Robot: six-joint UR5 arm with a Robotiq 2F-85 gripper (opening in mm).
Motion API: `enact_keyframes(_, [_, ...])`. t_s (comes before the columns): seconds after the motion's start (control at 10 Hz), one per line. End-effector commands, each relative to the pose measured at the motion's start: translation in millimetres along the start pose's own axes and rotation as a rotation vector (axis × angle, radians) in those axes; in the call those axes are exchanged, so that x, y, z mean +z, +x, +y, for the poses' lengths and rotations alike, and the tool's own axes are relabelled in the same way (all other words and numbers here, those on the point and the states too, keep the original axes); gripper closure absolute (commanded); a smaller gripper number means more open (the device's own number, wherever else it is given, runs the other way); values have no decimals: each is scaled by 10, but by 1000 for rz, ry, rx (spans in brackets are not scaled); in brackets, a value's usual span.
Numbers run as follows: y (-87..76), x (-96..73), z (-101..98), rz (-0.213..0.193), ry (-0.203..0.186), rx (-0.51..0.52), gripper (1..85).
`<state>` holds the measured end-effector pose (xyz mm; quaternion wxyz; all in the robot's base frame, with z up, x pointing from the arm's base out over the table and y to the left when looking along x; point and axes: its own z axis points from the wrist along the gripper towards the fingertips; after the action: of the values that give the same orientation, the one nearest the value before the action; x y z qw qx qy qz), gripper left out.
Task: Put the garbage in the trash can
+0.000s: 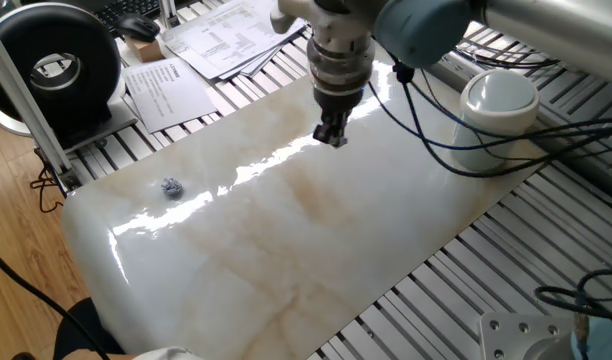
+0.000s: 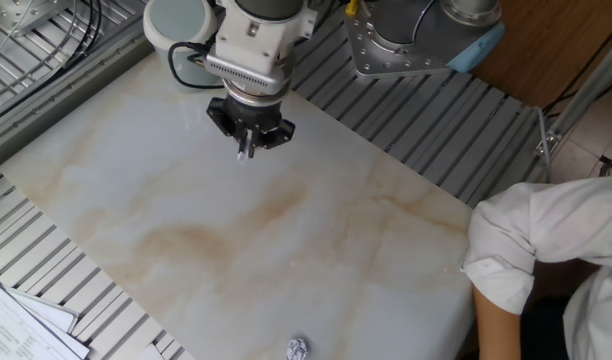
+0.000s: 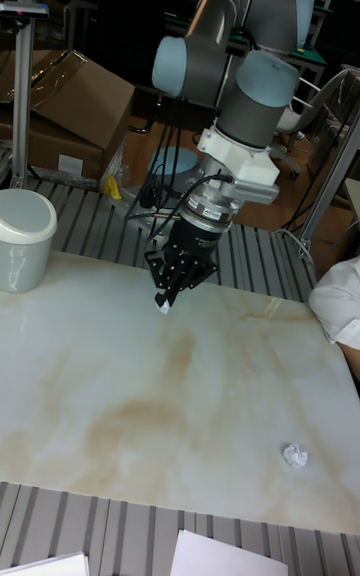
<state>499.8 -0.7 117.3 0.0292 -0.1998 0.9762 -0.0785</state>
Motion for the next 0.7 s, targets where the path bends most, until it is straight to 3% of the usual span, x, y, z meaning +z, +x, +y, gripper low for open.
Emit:
enact_keyframes(0.0, [356,-89,-338,26,28,-79,840])
enact_keyframes(0.1, [613,-134,-451,39,41,-91,840])
enact_keyframes(0.2, [828,-166,-569,41,79,-107,840])
enact_keyframes(0.3, [894,-168,-508,29,56,-86,840])
enact_keyframes(0.6, [855,-164,-304,11,-21,8,840])
